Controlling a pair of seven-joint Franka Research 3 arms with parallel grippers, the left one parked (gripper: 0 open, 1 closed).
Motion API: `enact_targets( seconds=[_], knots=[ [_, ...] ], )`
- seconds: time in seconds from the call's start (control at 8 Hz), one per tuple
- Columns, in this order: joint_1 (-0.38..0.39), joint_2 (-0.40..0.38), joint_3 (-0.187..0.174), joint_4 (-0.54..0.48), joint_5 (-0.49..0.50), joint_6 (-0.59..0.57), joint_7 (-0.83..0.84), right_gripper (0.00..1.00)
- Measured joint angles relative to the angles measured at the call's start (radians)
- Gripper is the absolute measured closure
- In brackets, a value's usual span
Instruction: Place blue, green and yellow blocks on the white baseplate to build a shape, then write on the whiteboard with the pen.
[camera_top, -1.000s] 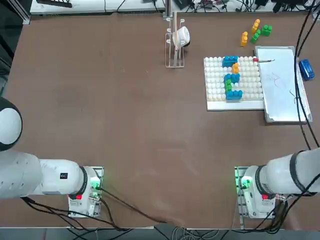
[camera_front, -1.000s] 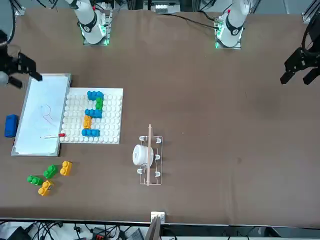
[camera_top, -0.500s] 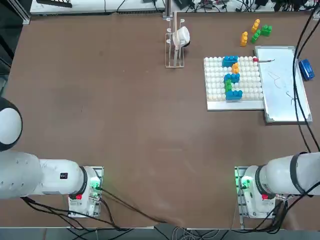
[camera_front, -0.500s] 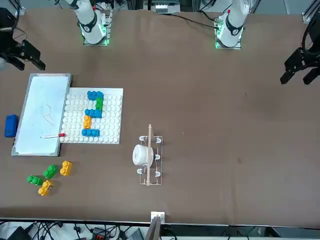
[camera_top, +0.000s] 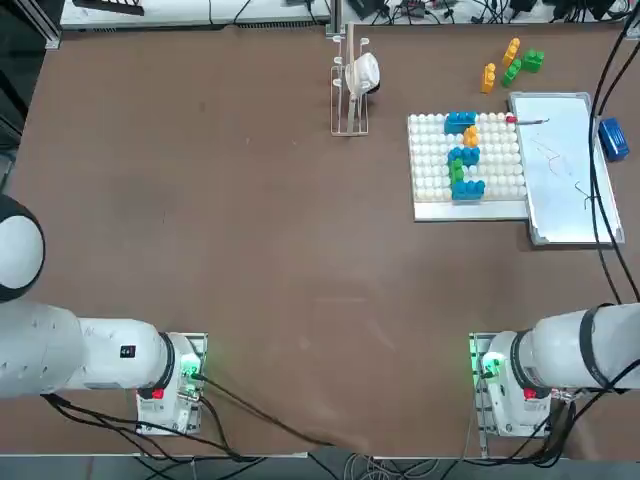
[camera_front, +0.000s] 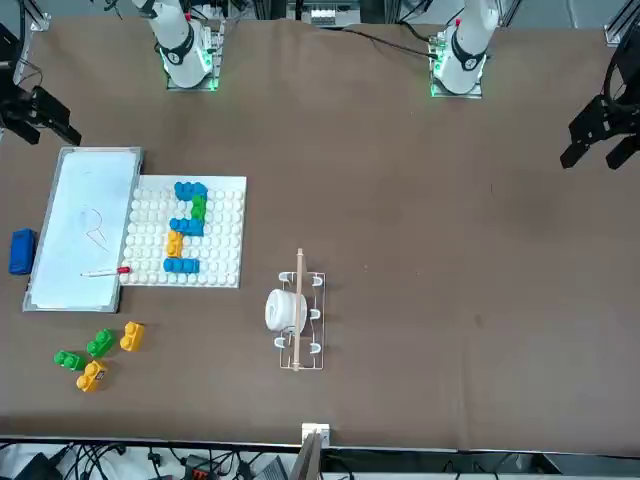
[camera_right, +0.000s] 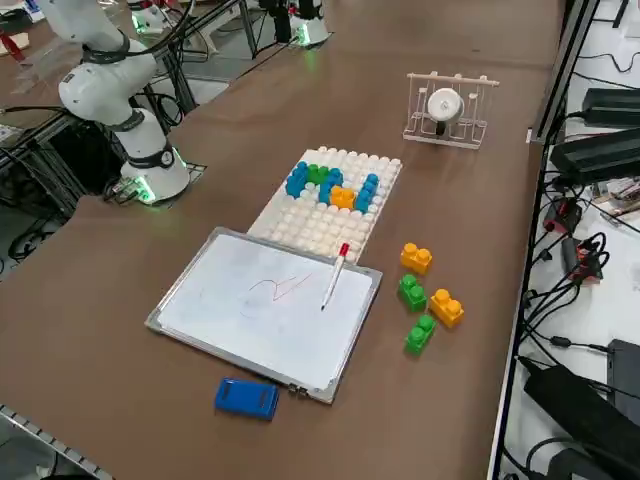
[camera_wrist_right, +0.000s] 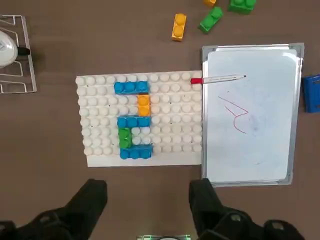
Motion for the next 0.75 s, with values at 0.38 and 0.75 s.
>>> enact_targets(
  seconds=[0.38,0.75],
  knots=[
    [0.000,0.000,0.000,0.000,0.000,0.000,0.000,0.00],
    [0.000,0.000,0.000,0.000,0.000,0.000,0.000,0.00]
  ],
)
